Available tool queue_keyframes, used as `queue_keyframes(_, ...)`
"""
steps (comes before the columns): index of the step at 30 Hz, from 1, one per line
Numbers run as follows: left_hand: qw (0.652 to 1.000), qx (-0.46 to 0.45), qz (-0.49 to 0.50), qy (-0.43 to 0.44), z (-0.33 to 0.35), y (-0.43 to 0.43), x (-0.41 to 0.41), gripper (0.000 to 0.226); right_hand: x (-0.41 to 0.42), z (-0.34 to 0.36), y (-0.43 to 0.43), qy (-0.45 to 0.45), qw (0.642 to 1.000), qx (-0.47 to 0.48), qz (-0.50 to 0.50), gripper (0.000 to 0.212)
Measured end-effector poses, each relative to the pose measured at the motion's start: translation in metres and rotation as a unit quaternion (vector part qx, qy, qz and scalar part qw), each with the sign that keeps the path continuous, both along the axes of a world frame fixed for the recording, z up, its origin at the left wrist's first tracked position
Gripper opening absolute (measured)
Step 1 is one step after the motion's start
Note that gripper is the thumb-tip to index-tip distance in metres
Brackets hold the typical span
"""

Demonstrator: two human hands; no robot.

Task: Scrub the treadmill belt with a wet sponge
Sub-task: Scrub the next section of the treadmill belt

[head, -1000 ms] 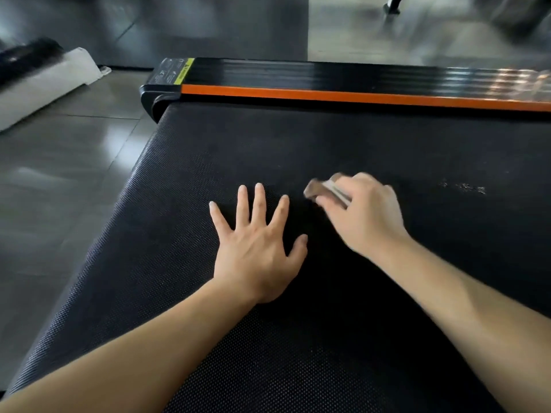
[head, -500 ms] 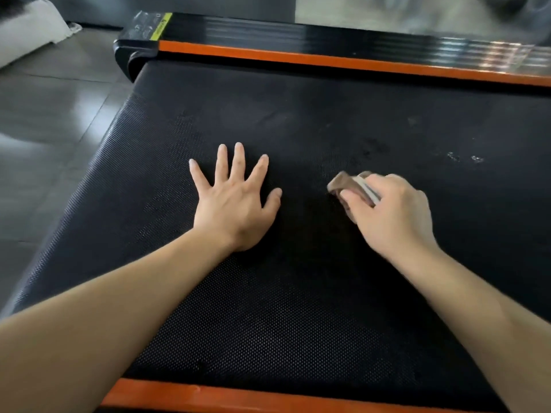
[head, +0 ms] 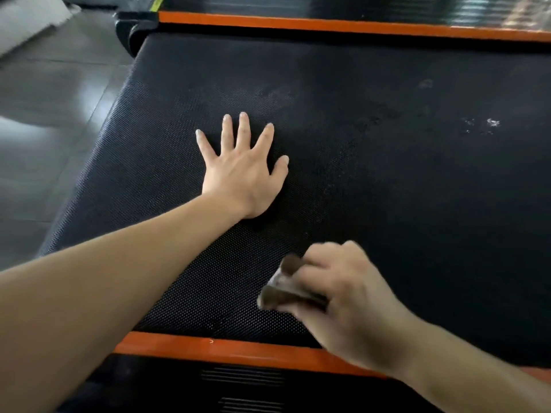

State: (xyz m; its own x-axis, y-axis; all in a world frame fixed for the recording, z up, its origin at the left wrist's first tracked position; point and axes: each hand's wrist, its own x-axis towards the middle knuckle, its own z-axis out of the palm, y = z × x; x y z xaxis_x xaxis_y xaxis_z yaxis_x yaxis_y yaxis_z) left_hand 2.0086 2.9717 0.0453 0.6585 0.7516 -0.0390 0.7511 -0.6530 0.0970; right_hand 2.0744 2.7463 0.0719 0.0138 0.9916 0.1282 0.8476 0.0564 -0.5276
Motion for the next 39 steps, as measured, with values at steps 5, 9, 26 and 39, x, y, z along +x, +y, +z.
queue_keyframes(5, 1.0, -0.004, 0.002, -0.005, 0.001, -0.001, 0.0, 0.071, 0.038, 0.002, 0.003, -0.015, 1.0, -0.003, -0.001, 0.021)
queue_keyframes(9, 1.0, 0.0, 0.001, -0.002, 0.001, -0.001, 0.0, 0.071, 0.027, 0.005, -0.011, 0.002, 0.999, -0.034, 0.03, 0.019)
queue_keyframes(26, 0.999, -0.031, 0.014, 0.0, 0.005, -0.012, 0.006, 0.077, 0.113, -0.001, 0.025, -0.055, 0.975, 0.041, -0.213, 0.03)
queue_keyframes(39, 0.999, -0.028, 0.019, -0.004, 0.004, -0.011, 0.009, 0.081, 0.181, -0.001, 0.092, -0.056, 0.944, 0.042, -0.324, 0.024)
